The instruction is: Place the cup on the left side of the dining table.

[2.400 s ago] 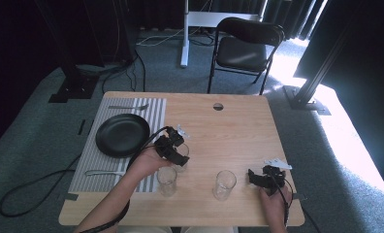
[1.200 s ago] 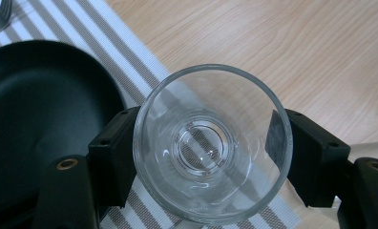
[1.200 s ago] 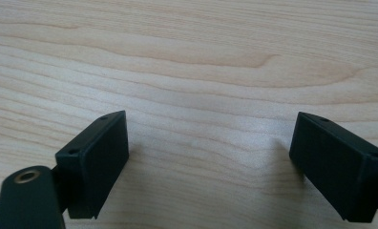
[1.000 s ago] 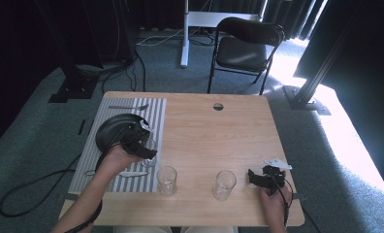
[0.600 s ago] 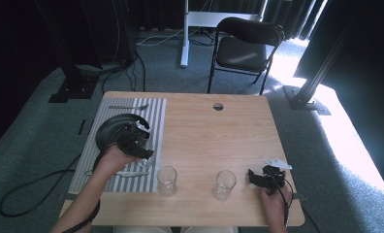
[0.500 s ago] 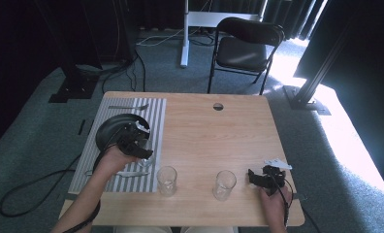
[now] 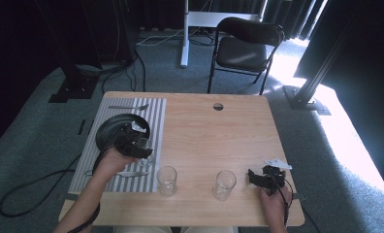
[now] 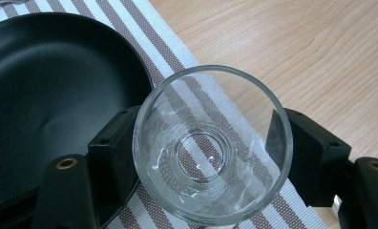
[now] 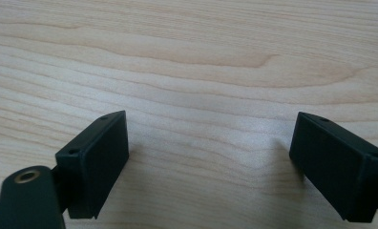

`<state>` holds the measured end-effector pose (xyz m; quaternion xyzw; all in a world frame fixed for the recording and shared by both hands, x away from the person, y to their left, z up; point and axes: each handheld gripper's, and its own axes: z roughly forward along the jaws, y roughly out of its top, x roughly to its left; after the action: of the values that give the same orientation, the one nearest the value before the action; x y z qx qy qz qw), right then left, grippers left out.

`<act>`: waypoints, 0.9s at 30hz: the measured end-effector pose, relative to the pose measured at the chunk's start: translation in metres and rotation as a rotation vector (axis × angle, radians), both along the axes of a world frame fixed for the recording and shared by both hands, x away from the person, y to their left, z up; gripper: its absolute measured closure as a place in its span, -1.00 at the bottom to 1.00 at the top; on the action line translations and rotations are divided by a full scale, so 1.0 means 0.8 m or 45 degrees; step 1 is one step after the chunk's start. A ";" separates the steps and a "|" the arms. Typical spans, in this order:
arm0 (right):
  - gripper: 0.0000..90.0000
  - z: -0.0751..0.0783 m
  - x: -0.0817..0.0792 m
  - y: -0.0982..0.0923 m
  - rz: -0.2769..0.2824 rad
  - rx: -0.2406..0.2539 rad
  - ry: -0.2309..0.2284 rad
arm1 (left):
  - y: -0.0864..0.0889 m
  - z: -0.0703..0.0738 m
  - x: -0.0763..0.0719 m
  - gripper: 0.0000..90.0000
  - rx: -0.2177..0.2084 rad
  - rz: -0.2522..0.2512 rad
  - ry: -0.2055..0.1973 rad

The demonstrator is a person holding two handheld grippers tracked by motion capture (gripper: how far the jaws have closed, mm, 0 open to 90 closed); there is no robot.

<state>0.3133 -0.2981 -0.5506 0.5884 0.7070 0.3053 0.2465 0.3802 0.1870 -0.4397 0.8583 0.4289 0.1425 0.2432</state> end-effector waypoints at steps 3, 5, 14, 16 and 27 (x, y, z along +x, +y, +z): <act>-0.72 0.000 0.000 0.000 0.000 0.000 0.000 | 0.000 -0.001 0.000 -0.36 -0.009 0.021 -0.002; -0.72 0.000 0.000 0.000 0.000 0.000 0.000 | 0.001 -0.001 -0.001 -0.36 -0.026 0.044 0.005; -0.72 0.000 0.000 0.000 0.000 0.000 0.000 | 0.008 -0.002 -0.004 -0.46 -0.073 0.081 0.015; -0.72 0.000 0.000 0.000 0.000 0.000 0.000 | 0.007 -0.003 -0.006 -0.58 -0.046 0.091 -0.007; -0.72 0.000 0.000 0.000 0.000 0.000 0.000 | 0.015 -0.016 -0.017 -0.77 -0.089 0.086 0.013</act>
<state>0.3133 -0.2982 -0.5506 0.5883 0.7070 0.3054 0.2466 0.3669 0.1990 -0.4527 0.8350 0.4634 0.1312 0.2661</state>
